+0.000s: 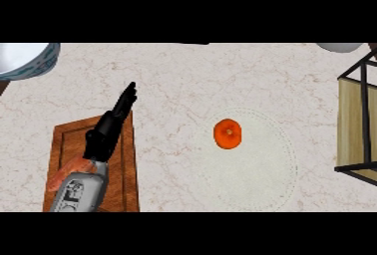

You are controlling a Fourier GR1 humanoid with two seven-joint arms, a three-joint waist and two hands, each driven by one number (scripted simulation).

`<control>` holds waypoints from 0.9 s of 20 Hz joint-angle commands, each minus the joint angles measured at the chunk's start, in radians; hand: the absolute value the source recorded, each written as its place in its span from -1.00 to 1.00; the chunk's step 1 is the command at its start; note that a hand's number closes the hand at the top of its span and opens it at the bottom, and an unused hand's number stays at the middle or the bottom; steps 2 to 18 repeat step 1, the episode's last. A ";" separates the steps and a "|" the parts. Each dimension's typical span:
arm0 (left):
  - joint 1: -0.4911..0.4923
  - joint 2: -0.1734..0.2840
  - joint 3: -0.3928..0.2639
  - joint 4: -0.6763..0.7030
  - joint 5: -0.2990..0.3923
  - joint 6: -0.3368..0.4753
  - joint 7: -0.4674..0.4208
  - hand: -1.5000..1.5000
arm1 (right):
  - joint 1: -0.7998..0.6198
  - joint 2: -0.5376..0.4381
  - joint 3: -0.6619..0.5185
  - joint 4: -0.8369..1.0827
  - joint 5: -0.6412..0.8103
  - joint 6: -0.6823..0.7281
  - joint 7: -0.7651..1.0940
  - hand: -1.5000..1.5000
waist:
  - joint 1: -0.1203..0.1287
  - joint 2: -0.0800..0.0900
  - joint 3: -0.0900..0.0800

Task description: Pick the tomato from the placemat and place it in the tiered shelf

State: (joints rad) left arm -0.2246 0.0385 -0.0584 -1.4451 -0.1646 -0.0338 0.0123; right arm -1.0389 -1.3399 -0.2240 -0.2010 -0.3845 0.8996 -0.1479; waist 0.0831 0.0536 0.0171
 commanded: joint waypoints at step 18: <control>-0.012 -0.001 0.000 -0.010 -0.001 0.002 0.011 0.00 | 0.023 -0.016 0.002 -0.002 0.009 0.070 -0.047 -1.00 | -0.002 0.001 0.005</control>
